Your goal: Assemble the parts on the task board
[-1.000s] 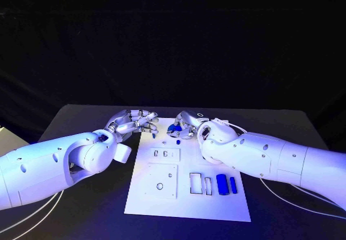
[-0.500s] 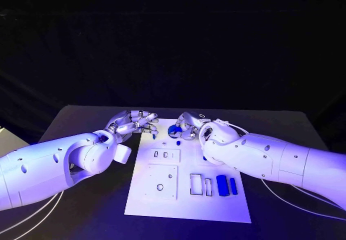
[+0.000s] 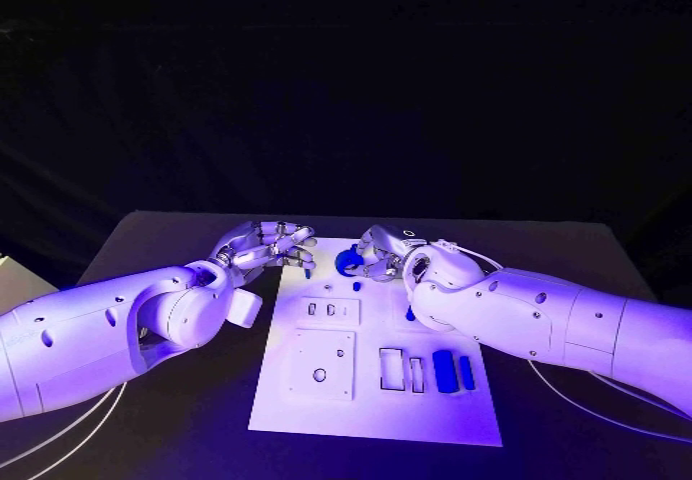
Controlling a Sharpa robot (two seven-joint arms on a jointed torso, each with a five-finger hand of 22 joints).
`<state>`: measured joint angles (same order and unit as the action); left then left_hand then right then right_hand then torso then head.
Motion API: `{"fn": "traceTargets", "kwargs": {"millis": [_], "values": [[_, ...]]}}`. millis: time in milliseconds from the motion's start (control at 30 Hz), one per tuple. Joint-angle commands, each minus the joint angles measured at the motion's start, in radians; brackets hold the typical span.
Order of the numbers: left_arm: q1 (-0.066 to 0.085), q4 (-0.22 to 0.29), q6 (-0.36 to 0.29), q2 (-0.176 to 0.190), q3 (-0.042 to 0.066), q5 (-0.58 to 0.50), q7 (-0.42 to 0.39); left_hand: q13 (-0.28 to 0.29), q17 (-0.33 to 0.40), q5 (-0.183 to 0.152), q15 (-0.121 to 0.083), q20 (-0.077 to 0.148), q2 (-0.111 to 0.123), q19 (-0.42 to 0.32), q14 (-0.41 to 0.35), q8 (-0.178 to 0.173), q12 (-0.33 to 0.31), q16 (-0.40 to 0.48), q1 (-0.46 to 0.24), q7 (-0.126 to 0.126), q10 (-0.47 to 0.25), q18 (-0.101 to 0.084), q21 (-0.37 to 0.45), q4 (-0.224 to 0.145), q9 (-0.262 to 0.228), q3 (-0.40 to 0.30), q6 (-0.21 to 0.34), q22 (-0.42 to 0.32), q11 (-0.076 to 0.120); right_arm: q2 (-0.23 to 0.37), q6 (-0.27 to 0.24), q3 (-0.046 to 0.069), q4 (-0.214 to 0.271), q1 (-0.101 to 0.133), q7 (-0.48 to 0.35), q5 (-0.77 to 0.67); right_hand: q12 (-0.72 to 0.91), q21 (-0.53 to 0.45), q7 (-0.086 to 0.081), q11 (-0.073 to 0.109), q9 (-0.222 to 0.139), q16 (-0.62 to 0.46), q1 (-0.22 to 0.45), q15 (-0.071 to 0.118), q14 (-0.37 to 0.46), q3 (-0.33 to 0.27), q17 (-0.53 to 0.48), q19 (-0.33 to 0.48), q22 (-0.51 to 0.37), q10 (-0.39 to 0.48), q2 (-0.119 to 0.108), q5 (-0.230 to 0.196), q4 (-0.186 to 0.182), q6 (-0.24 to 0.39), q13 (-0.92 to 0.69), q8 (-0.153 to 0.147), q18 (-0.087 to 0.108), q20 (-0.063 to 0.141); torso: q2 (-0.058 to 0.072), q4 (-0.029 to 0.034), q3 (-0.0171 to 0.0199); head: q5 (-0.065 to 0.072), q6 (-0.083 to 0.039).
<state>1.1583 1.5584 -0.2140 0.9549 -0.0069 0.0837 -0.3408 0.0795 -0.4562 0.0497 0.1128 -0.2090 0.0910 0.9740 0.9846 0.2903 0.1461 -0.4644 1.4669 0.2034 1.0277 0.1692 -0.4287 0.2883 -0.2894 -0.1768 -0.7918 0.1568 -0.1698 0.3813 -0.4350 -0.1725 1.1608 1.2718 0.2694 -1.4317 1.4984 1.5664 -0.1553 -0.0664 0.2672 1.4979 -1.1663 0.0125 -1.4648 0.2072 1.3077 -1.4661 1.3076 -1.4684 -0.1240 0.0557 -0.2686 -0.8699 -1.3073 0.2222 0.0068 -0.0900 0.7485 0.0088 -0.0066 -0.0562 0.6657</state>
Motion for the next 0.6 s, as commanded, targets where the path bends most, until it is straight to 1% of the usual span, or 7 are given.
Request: {"fn": "traceTargets", "kwargs": {"millis": [33,200,400,500,600], "values": [[0.002,0.002,0.005,-0.001,0.001,0.004,-0.012,0.002,-0.001,0.0,0.001,0.0,-0.004,0.002,0.0,-0.005,-0.007,0.005,0.008,0.035,0.001,0.013,0.004,-0.004,-0.001,-0.004,0.004,-0.001,-0.004,0.004,0.022,-0.002,0.003,-0.003,0.004,-0.009,-0.004,0.004,0.001,-0.006,-0.001,-0.004,-0.011,-0.008,-0.062,0.0,0.075,-0.105,0.263,-0.014,-0.002,0.004,0.007,-0.002,-0.172,-0.006,-0.007,-0.009,0.001,0.001,0.0003,0.001,0.001],[0.001,0.002,0.004,0.0,0.001,0.004,-0.012,0.002,-0.001,0.0,0.001,0.0,-0.004,0.002,0.0,-0.005,-0.007,0.005,0.008,0.035,0.001,0.013,0.004,-0.004,-0.001,-0.004,0.004,-0.001,-0.004,0.009,0.03,-0.002,0.013,-0.003,-0.004,0.0,-0.003,0.004,0.001,-0.006,0.0,-0.003,-0.012,-0.008,-0.062,0.0,0.076,-0.105,0.263,-0.016,-0.001,0.004,0.007,-0.003,-0.173,-0.006,-0.007,-0.009,0.001,0.0001,0.0002,0.001,0.003],[0.001,0.003,0.004,0.0,0.001,0.004,-0.012,0.002,-0.001,0.0,0.001,0.0,-0.004,0.002,0.0,-0.005,-0.007,0.005,0.008,0.035,0.001,0.013,0.004,-0.004,-0.001,-0.004,0.004,-0.001,-0.004,0.016,0.039,-0.003,0.031,-0.003,-0.013,0.013,0.0,0.004,0.004,-0.004,0.001,-0.004,-0.007,-0.006,-0.062,-0.001,0.076,-0.105,0.263,-0.019,0.002,0.004,0.0,-0.013,-0.177,-0.001,-0.007,-0.008,0.0,0.0006,0.0001,0.002,0.005],[0.001,0.002,0.004,0.001,0.001,0.004,-0.012,0.002,-0.001,0.0,0.001,0.0,-0.004,0.002,0.0,-0.005,-0.007,0.005,0.008,0.035,0.001,0.013,0.004,-0.004,-0.001,-0.004,0.004,-0.001,-0.004,0.023,0.027,-0.003,0.042,-0.003,-0.014,0.014,0.0,0.004,0.004,-0.004,0.001,-0.004,-0.007,-0.006,-0.062,-0.001,0.076,-0.105,0.263,-0.019,0.002,0.004,0.0,-0.013,-0.177,-0.001,-0.007,-0.008,0.0,0.0003,0.0003,0.002,0.005],[0.001,0.002,0.004,0.001,0.001,0.004,-0.012,0.002,-0.001,0.0,0.001,0.0,-0.004,0.002,0.0,-0.005,-0.007,0.005,0.008,0.035,0.001,0.013,0.004,-0.004,-0.001,-0.004,0.004,-0.001,-0.004,0.033,0.001,-0.002,0.052,-0.003,-0.01,0.01,0.0,0.004,0.004,-0.003,0.002,-0.005,-0.006,-0.005,-0.061,-0.001,0.074,-0.105,0.263,-0.02,0.004,0.004,-0.002,-0.015,-0.177,0.0,-0.007,-0.007,-0.001,0.0002,-0.0001,0.003,0.005]]}}
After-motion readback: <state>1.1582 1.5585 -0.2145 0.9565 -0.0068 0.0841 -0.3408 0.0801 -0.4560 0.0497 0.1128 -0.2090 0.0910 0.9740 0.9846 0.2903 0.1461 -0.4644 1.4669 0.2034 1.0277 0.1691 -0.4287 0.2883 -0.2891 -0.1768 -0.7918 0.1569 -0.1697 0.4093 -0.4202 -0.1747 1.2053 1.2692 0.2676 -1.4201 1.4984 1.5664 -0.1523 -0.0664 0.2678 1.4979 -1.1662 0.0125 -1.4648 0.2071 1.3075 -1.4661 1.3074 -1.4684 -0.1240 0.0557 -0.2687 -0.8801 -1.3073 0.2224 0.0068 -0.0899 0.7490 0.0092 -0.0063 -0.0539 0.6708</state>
